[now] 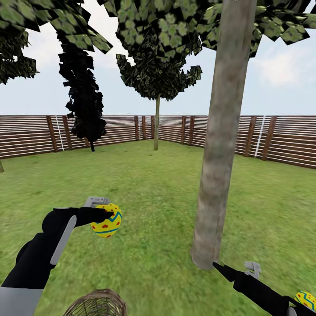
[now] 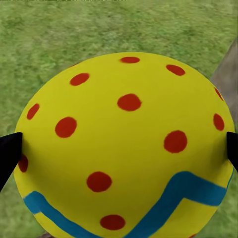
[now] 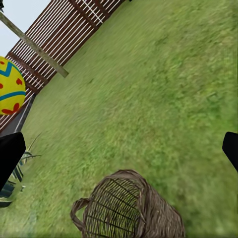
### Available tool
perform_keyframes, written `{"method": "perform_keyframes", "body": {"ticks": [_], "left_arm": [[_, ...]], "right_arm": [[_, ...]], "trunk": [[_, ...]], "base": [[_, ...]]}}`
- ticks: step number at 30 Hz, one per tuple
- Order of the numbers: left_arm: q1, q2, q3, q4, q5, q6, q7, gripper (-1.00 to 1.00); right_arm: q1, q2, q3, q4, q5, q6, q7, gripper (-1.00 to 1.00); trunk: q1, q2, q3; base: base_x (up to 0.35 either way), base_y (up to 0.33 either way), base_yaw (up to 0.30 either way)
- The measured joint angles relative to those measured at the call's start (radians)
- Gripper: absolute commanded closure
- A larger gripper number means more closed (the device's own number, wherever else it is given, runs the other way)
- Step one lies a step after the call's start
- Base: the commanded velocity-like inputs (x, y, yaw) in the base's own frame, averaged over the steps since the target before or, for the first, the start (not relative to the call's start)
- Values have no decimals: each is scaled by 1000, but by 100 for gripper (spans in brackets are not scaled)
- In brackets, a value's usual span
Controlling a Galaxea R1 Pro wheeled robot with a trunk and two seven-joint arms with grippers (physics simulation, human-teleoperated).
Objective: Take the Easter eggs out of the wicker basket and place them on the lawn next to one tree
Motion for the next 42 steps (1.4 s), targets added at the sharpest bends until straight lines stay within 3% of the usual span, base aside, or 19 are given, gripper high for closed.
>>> {"method": "perform_keyframes", "body": {"ticks": [42], "left_arm": [[0, 0, -2, 0, -1, 0, 0, 100]], "right_arm": [[0, 0, 2, 8, 0, 0, 0, -100]], "trunk": [[-161, 294, 132]], "base": [[0, 0, 0]]}}
